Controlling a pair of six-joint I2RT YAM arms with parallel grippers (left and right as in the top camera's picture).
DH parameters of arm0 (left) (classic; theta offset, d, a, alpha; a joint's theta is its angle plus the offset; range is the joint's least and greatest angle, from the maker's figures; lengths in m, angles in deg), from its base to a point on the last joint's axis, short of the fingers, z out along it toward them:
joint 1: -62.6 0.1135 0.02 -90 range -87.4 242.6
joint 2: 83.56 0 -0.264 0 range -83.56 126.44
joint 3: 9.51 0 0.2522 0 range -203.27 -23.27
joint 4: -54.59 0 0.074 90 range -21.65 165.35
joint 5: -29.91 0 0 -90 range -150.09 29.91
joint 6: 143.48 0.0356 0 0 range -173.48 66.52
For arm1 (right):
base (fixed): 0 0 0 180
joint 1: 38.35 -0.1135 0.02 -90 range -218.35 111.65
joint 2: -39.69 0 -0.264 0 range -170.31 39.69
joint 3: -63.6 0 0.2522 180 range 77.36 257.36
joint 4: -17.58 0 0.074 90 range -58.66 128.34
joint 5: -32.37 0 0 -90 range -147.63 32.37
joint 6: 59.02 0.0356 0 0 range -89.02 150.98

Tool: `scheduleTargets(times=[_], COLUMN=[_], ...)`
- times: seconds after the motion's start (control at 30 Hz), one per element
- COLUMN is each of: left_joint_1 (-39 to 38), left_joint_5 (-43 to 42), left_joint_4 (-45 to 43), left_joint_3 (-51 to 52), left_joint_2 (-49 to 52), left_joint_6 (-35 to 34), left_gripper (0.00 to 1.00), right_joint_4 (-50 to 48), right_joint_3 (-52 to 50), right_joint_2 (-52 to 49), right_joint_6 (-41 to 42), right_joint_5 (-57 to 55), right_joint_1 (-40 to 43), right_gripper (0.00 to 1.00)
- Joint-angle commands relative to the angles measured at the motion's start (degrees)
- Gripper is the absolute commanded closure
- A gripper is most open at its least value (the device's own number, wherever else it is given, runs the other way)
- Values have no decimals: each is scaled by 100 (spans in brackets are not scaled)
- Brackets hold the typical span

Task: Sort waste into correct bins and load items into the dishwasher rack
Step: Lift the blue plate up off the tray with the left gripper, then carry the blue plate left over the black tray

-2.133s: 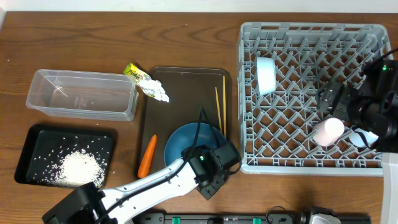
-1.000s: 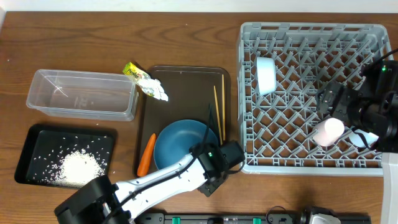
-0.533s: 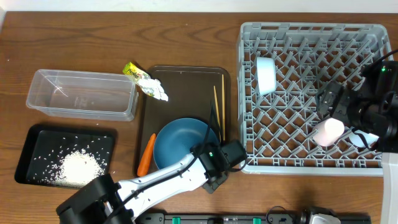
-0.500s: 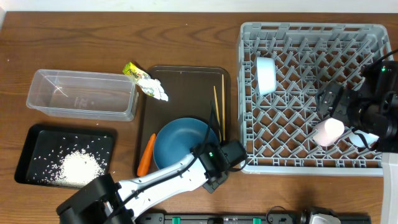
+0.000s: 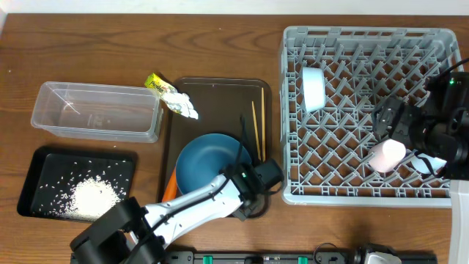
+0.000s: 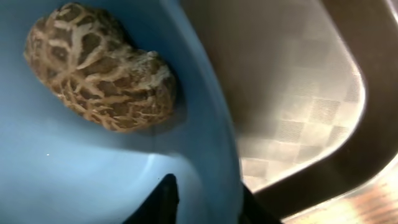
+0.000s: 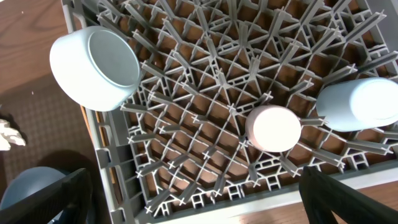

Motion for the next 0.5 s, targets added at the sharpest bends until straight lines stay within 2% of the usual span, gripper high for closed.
scheduleTargets(times=[0.0,0.03,0.13,0.3,0.47], left_joint_1=[179,212,245,249,249], left_joint_5=[153,153,155,155,160], left_joint_4=[-33,-37,-39,61,632], left_joint_3=[44,44,44,-13,-483], left_joint_2=[114,129,144,127,-44], left_joint_6=[-24,-24,-24,-28,-28], left_gripper=[80,81,94,94,94], right_joint_4=[9,9,9,-17,-70], right_joint_3=[7,7,7,7,7], right_joint_2=[-2,-2,-2,-2,-2], right_joint_6=[35,35,35,35,35], right_joint_5=[-17,-17,-17,-17,-17], right_joint_1=[-31,-31,-31,-31,-31], right_gripper=[1,1,1,1,1])
